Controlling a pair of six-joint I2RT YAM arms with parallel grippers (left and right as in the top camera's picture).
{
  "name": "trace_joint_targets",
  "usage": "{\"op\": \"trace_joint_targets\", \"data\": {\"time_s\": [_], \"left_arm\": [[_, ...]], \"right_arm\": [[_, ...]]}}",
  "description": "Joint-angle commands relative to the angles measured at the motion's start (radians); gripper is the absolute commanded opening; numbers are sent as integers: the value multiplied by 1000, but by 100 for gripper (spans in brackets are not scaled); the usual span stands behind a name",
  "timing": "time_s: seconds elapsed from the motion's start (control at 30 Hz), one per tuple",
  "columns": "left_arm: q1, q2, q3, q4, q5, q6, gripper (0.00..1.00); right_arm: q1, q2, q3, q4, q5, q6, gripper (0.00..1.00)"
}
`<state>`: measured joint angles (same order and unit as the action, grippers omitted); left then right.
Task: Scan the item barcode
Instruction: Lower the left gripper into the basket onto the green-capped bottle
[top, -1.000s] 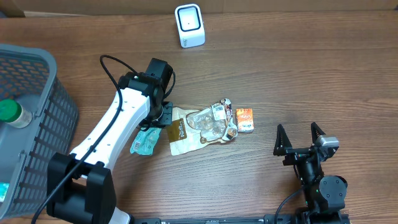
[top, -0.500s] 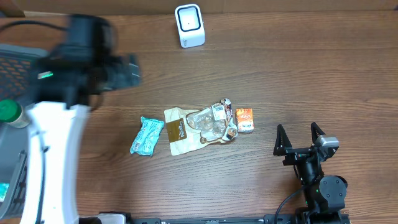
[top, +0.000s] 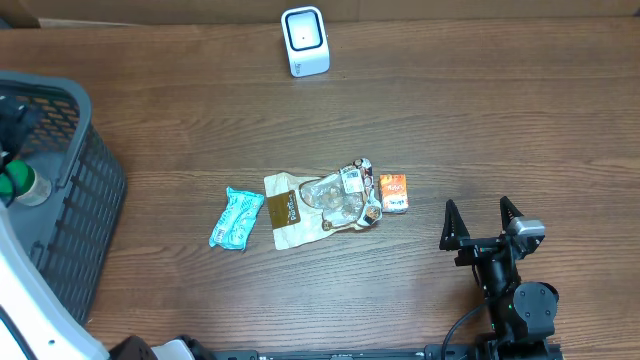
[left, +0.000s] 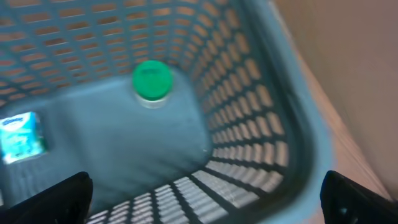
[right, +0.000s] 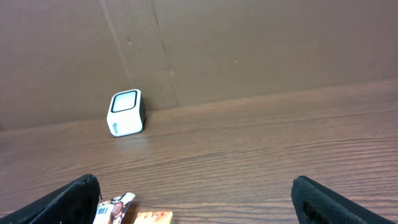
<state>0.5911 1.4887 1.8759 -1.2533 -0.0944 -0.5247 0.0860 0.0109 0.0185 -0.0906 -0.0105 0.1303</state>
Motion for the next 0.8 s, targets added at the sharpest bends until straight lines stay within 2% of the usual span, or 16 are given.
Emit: {"op": "trace_joint_targets", "data": {"time_s": [0.0,0.27,0.5,0.63,0.77], "left_arm": [[81,82,-44,6,13,73,100],[202,259,-48,-20,16,245,99],[209,389,-48,39,9,272,97],[207,455,-48,125,9,341,96],[207,499,-49,164,5,360,96]], "right_arm": [[5,-8,-10,6,8,0,100],[5,-8,-10,6,8,0,100],[5,-8,-10,6,8,0,100],[5,-8,-10,6,8,0,100],[5,-8,-10,6,8,0,100]]}}
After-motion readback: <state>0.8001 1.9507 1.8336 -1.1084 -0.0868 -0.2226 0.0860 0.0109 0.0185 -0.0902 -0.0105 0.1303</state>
